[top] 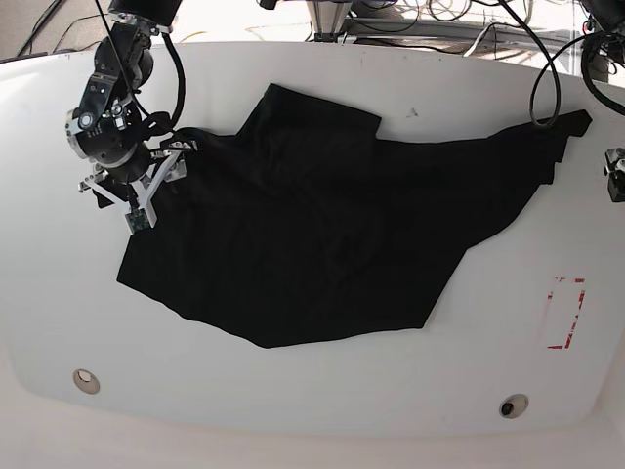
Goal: Layout the t-shirt on the table in an organized manner, then fold the t-shirt properly
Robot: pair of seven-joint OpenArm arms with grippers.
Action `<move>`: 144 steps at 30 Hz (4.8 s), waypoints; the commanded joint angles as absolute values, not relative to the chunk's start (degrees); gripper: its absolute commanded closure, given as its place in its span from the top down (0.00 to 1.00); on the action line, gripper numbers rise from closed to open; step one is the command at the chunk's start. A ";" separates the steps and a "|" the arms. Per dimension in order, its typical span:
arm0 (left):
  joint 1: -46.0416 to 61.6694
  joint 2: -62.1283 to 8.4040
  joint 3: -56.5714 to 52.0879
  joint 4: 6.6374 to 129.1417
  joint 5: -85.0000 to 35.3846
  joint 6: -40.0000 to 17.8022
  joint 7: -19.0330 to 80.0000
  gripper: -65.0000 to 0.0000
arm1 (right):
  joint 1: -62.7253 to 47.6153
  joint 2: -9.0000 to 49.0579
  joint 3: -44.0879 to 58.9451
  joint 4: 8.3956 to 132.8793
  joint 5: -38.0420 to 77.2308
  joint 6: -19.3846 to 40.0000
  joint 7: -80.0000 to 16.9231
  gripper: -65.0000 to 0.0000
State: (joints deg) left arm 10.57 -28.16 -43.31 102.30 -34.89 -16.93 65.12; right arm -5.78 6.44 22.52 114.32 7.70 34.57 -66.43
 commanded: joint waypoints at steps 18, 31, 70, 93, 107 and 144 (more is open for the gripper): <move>0.04 -20.26 -25.71 108.79 -36.44 -17.19 63.52 0.71 | 5.41 5.32 22.64 107.38 7.69 34.68 -65.54 0.65; -4.88 -10.33 -14.55 107.03 -35.74 -17.10 63.60 0.71 | 5.23 5.32 22.64 107.03 7.69 34.68 -63.87 0.65; -8.84 2.24 -0.75 86.55 -28.18 -17.10 60.44 0.71 | 4.97 5.32 22.64 107.12 7.60 34.68 -63.87 0.65; -10.07 4.70 6.64 79.69 -26.95 -17.10 53.76 0.42 | 4.97 5.32 22.64 107.30 7.69 34.68 -63.87 0.65; -9.10 4.35 6.37 84.97 -24.04 -17.01 53.23 0.00 | 5.14 5.32 22.64 107.03 7.69 34.68 -63.78 0.65; 15.43 -11.56 -23.16 110.99 -45.41 -17.19 68.97 0.00 | 9.19 5.76 25.98 93.93 7.60 34.15 -59.21 0.66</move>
